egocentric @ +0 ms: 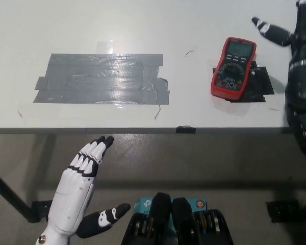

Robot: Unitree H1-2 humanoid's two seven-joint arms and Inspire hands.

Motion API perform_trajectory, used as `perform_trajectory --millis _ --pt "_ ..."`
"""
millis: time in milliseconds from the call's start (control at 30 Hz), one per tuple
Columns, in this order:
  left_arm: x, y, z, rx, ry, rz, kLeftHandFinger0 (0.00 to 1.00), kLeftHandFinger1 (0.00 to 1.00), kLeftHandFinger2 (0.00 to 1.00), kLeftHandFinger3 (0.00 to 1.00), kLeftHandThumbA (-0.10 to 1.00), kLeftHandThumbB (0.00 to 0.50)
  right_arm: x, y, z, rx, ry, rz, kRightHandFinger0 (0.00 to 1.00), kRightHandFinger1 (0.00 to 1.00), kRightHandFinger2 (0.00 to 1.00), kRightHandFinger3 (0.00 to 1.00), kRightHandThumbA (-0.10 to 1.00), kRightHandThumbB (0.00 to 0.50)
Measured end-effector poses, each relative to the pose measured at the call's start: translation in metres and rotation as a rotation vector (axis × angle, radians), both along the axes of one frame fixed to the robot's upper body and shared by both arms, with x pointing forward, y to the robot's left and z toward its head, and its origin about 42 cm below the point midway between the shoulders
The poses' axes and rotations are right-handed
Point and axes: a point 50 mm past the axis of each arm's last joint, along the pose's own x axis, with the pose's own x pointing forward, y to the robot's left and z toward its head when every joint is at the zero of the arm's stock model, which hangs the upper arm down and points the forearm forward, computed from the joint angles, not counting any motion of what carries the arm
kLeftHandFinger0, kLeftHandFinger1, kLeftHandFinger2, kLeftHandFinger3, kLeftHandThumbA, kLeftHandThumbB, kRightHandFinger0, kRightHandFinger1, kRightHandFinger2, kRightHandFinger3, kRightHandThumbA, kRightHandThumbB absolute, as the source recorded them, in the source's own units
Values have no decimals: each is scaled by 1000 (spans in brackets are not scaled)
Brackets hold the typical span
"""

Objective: The robot first picks the multimeter with right hand and then unfolds the black stand on the back of it using left hand

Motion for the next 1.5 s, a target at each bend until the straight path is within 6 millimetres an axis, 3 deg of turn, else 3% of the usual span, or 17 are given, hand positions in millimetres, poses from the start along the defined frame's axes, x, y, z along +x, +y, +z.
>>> perform_trajectory --millis 100,267,333,433,500,533,733,833,867,1000,1100,1167,1267,1400,1500 --pt "3 0 0 -10 2 -2 1000 1000 1000 1000 1000 244 -14 0 -15 11 7 15 1000 1000 1000 1000 711 368" --pt "11 1 1 -26 5 -4 1000 1000 1000 1000 1000 229 -46 -1 -44 33 22 45 1000 1000 1000 1000 778 377" --pt "15 2 2 -31 9 -8 1000 1000 1000 1000 1000 227 -65 -1 -58 43 30 60 1000 1000 1000 1000 822 350" --pt "18 3 1 -41 19 -9 1000 1000 1000 1000 1000 216 -87 -1 -70 53 35 76 1000 1000 1000 1000 766 287" --pt "20 3 -1 -45 30 -11 1000 1000 1000 1000 1000 218 -103 0 -77 61 36 90 1000 1000 1000 1000 756 287" --pt "21 3 -2 -48 35 -13 1000 1000 1000 1000 1000 237 -111 1 -79 66 32 98 1000 1000 1000 1000 762 291" --pt "26 6 -8 -72 80 -15 1000 1000 1000 1000 1000 225 -154 7 -79 89 -19 152 1000 1000 1000 1000 822 320" --pt "27 8 -11 -96 107 -14 1000 1000 1000 1000 1000 230 -178 11 -73 101 -58 185 1000 1000 1000 1000 808 300" --pt "27 9 -11 -104 114 -13 1000 1000 1000 1000 1000 230 -184 13 -71 104 -71 194 1000 1000 1000 1000 744 278" --pt "28 14 -16 -158 161 -12 1000 1000 1000 1000 1000 248 -222 20 -62 110 -136 233 1000 1000 1000 1000 670 293" --pt "25 18 -20 -208 199 -9 1000 1000 1000 1000 1000 231 -241 23 -75 100 -116 231 1000 1000 1000 1000 624 278" --pt "21 22 -24 -237 231 -6 1000 1000 1000 1000 1000 215 -247 25 -90 89 -75 221 1000 1000 1000 1000 648 289" --pt "12 27 -35 -292 299 -2 1000 1000 1000 1000 1000 243 -250 24 -119 69 19 212 1000 1000 1000 1000 688 316" --pt "1 34 -47 -353 386 11 1000 1000 1000 1000 1000 252 -249 24 -149 49 115 222 1000 1000 1000 1000 635 288" --pt "2 37 -50 -381 415 14 1000 1000 1000 1000 1000 256 -246 26 -160 35 143 245 1000 1000 1000 1000 604 287"
